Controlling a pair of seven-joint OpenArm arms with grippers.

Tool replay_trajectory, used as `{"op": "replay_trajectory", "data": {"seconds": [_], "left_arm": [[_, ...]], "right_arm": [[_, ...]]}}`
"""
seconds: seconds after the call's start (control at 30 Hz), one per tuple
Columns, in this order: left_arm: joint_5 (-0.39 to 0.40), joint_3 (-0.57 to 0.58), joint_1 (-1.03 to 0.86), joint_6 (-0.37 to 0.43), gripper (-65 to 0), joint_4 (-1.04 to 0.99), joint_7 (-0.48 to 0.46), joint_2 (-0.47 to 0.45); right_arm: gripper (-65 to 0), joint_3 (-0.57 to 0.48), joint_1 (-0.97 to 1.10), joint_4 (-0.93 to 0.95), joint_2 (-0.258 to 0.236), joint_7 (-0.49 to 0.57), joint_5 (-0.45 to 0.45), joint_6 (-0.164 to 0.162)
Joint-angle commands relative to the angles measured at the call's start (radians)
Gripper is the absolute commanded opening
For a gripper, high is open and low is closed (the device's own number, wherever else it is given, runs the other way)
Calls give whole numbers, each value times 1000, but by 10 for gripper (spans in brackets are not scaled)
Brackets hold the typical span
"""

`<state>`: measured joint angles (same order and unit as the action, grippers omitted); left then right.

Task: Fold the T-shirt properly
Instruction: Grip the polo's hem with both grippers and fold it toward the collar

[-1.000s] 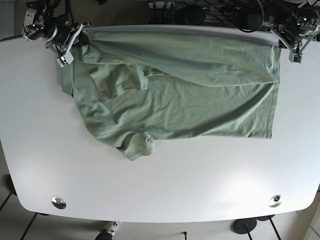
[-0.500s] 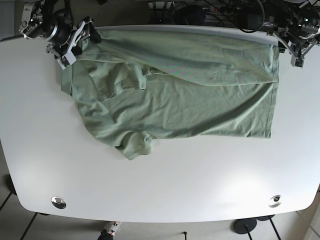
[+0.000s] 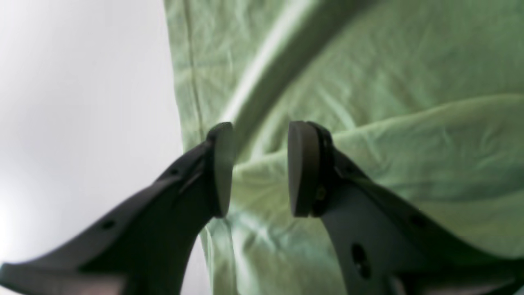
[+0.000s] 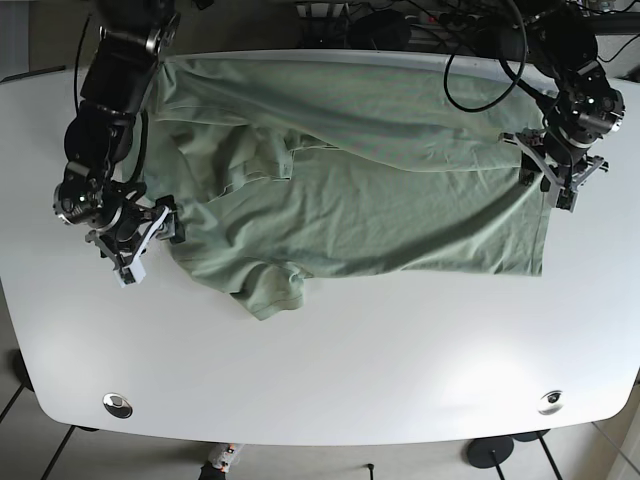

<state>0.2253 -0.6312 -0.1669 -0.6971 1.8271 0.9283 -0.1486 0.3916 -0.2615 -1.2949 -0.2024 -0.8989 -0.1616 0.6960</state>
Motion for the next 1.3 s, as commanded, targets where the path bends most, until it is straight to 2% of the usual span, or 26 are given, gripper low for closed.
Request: {"op": "replay_trajectory", "data": {"seconds": [0.03, 0.1, 0.17, 0.3, 0.4, 0.43, 0.47, 0.5, 0.57, 0.6, 0.63, 0.7, 0.77, 0.87, 0.97, 1.1, 1.2, 1.23, 1.3], "left_arm": [[9, -2, 7, 6, -442, 16, -12, -12], [9, -2, 8, 7, -442, 16, -12, -9], [9, -2, 20, 7, -442, 16, -12, -9], [7, -6, 65, 14, -440, -19, -12, -15], [7, -8, 129, 136, -435, -43, -12, -16], [7, -5, 145, 179, -417, -60, -12, -18], [9, -3, 169, 233, -369, -89, -12, -39], [9, -3, 209, 284, -314, -140, -12, -52], [9, -2, 272, 366, -254, -214, -12, -58], [9, -2, 304, 402, -231, -252, -12, -59], [9, -2, 352, 432, -192, -320, -15, -72], [10, 9, 445, 437, -144, -476, -16, -115], [10, 35, 517, 437, -143, -613, -50, -154], [15, 132, 562, 434, -143, -794, -185, -204], [18, 238, 626, 425, -142, -981, -263, -236], [16, 302, 665, 290, -144, -1107, -303, -233], [16, 339, 668, 238, -147, -1119, -300, -217], [15, 351, 668, 228, -164, -1117, -300, -207], [12, 360, 668, 228, -289, -1117, -300, -200]], "right_arm": [[-198, 0, -84, 93, -18, 90, 9, 2], [-198, 0, -129, 222, -30, 172, 21, 2], [-198, 0, -140, 272, -35, 185, 15, 2], [-198, 0, -135, 285, 22, 191, 18, 2], [-203, -1, -111, 285, 42, 191, 20, 2], [-230, -4, -109, 285, 51, 191, 20, 2], [-314, -18, -108, 285, 57, 191, 20, 2], [-433, -20, -108, 285, 62, 192, 20, 2], [-588, -20, -109, 283, 62, 192, 20, 2], [-634, -20, -109, 283, 62, 192, 20, 2], [-615, -20, -111, 283, 62, 192, 20, 2], [-615, -20, -114, 278, 62, 192, 20, 2], [-615, -20, -115, 278, 65, 192, 20, 2], [-615, -20, -115, 278, 65, 192, 20, 2], [-615, -20, -114, 277, 65, 192, 18, 2], [-615, -20, -114, 277, 67, 192, 17, 2], [-615, -20, -115, 277, 67, 192, 17, 2], [-615, -20, -115, 277, 67, 192, 17, 2], [-615, -20, -115, 277, 67, 192, 17, 2]]}}
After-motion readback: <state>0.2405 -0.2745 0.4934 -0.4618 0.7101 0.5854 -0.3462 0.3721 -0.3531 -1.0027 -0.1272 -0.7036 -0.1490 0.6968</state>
